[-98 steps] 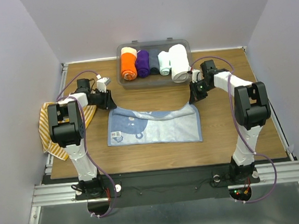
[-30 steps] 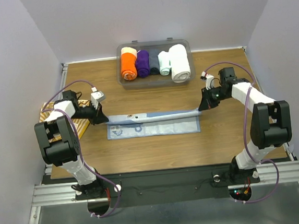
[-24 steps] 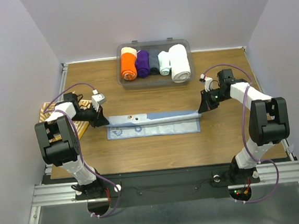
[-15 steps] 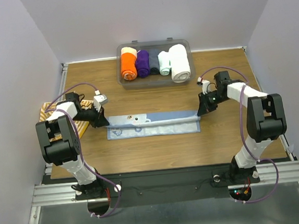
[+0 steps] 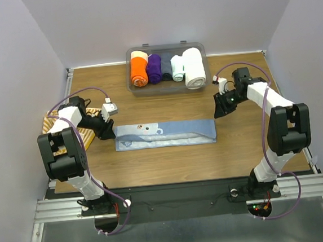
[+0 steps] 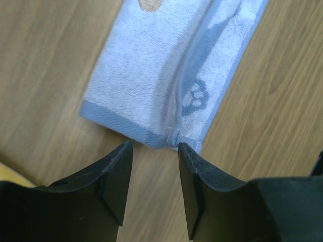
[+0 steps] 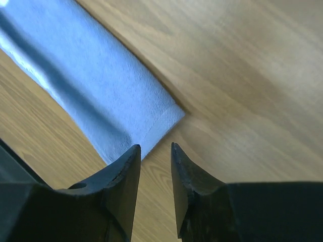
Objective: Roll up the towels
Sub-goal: Fold the towel
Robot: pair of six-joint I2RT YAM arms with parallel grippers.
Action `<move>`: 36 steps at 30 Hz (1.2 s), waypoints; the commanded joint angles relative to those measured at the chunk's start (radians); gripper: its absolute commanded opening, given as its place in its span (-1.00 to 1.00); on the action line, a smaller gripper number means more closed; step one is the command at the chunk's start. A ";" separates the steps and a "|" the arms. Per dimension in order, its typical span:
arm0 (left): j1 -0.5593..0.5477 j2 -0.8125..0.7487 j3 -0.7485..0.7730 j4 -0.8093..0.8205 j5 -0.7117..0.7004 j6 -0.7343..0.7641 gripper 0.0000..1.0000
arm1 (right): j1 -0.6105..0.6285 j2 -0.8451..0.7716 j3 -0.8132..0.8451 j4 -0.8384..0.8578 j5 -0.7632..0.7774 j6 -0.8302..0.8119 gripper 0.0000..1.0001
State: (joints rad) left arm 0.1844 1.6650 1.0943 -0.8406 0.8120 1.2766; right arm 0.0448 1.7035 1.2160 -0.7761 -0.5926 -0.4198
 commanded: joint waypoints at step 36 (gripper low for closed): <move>-0.364 -0.013 -0.108 0.425 -0.356 -0.453 -0.05 | 0.346 0.091 -0.199 -0.038 0.232 -0.008 -0.37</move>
State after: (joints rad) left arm -0.1841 1.5997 0.9356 -0.5205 0.5148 0.9672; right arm 0.3401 1.7588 1.0870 -0.7696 -0.3958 -0.4221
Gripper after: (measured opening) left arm 0.482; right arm 0.320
